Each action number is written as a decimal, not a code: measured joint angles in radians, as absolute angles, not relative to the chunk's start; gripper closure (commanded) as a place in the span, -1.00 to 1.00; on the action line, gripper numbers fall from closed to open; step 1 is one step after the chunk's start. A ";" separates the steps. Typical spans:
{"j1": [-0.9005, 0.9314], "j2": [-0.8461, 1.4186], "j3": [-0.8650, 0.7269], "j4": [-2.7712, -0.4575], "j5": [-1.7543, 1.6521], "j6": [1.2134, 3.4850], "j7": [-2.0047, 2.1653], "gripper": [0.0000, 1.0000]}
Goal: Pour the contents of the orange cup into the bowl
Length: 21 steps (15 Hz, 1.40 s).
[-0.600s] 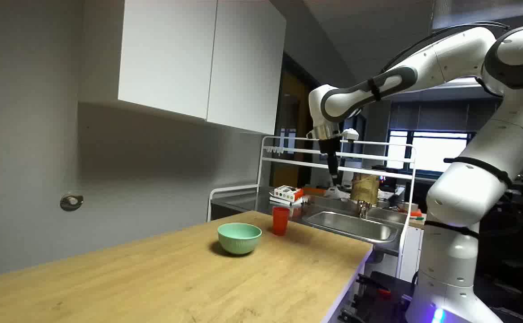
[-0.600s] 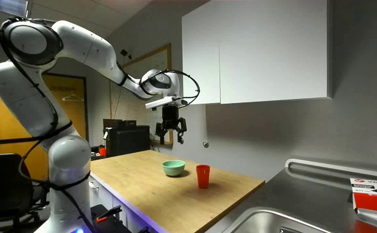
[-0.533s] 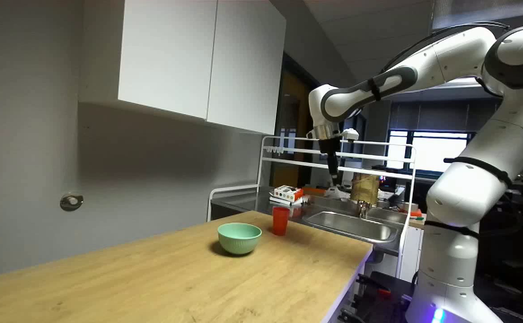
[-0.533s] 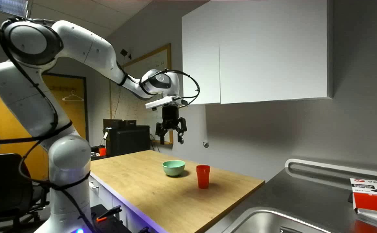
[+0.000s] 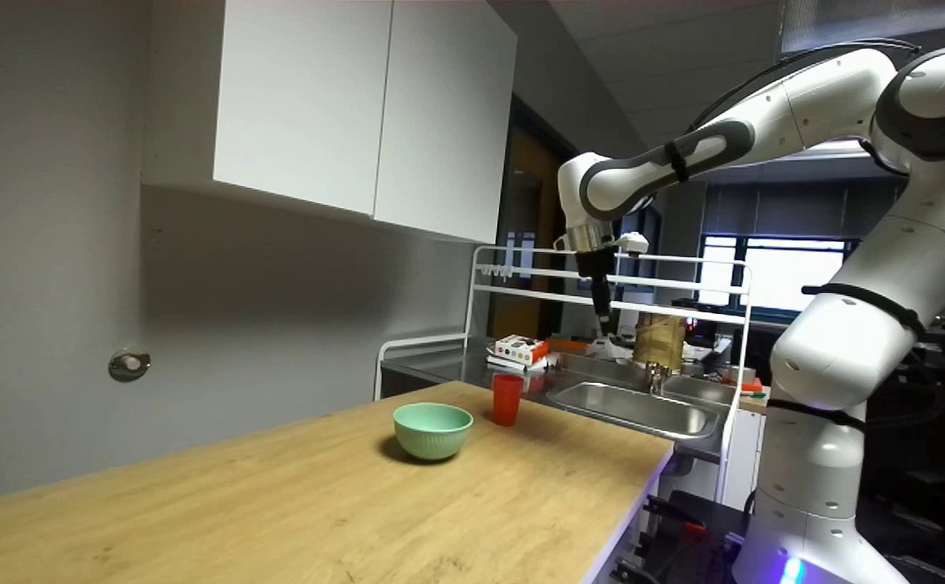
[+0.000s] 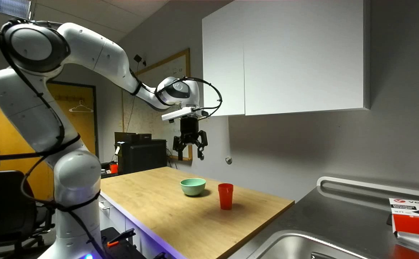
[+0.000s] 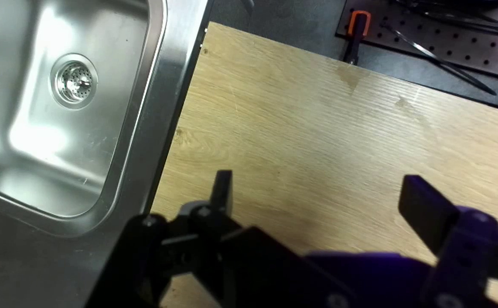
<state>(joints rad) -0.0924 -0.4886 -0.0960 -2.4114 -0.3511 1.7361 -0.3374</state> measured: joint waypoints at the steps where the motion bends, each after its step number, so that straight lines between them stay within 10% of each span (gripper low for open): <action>1: -0.092 -0.489 -0.096 -2.411 -0.351 1.736 -0.337 -1.00; 21: -0.105 -0.081 -0.149 -2.202 -0.106 1.998 -0.180 -1.00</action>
<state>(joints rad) -0.1046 -0.0812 -0.1487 -2.2020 -0.1065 1.9983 -0.1801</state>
